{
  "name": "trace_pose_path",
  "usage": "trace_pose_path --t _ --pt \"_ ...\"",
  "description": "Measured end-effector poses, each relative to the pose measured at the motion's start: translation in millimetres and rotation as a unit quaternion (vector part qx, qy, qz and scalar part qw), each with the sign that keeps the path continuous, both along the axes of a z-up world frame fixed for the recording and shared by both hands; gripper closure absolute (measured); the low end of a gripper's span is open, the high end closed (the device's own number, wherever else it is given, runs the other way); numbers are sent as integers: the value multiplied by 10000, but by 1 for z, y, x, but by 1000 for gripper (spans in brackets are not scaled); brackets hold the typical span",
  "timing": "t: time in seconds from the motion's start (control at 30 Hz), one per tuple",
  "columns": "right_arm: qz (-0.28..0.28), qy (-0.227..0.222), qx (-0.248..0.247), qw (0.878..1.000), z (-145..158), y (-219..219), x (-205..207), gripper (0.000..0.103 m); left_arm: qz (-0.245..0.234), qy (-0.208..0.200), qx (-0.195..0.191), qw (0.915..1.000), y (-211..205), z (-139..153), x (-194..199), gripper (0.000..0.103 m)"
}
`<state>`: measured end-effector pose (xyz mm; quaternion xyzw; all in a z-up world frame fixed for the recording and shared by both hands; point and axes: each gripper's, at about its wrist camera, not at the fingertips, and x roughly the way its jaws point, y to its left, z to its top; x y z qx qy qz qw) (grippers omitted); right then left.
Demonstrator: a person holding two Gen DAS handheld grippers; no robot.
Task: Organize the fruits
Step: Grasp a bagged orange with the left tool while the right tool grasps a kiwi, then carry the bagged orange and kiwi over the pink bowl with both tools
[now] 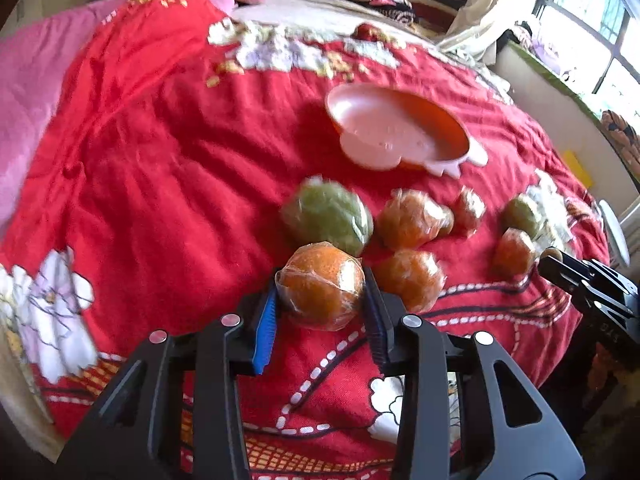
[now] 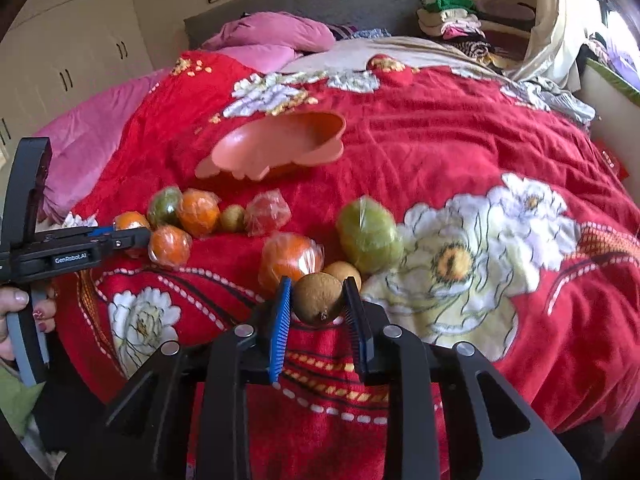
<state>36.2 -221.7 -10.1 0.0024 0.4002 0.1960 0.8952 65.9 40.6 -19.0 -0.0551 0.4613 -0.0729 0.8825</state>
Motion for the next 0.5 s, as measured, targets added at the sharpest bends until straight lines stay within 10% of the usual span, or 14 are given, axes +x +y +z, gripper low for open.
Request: trace_pose_path --t 0.5 --pt "354 -321 25 9989 28 28 46 78 -19 -298 -89 9995 -4 42 41 73"
